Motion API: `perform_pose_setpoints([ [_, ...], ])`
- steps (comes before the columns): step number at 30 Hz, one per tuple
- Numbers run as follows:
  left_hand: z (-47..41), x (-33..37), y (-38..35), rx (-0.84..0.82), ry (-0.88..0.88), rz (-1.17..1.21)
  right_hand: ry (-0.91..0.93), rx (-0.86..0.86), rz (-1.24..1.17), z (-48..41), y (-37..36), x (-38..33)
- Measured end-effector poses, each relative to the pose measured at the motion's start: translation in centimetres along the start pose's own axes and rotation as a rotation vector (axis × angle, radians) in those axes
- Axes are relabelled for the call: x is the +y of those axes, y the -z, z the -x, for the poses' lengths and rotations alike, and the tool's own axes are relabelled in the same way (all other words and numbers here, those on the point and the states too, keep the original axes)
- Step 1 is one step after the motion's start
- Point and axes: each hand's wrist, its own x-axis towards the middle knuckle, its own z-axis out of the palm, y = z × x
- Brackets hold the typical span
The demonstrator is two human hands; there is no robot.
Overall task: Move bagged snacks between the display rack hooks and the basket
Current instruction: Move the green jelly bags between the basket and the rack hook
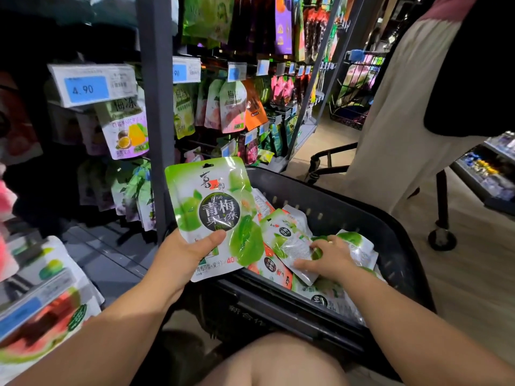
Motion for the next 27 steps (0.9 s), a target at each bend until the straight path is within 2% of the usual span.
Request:
perform_pose_setpoints([
  [2,0.0,0.0,-0.1,-0.002,0.005,-0.006,0.076,-0.024,-0.024,-0.2,-0.8,-0.3],
  [5,0.0,0.0,-0.1,0.019,0.006,-0.027,0.093,-0.084,-0.143,-0.2,-1.3,-0.7],
  [14,-0.1,0.1,-0.1,0.022,0.021,-0.034,0.153,0.036,-0.116,0.3,-0.9,-1.4],
  [20,0.0,0.0,-0.3,0.037,0.062,0.019,0.087,0.120,-0.569,0.0,-0.2,-1.1],
  [24,0.2,0.3,-0.7,0.079,0.090,0.066,-0.003,0.045,-1.102,1.1,1.1,-1.8],
  [27,0.2,0.8,-0.9,0.104,0.099,0.067,-0.026,-0.017,-1.361,1.9,2.7,-2.5],
])
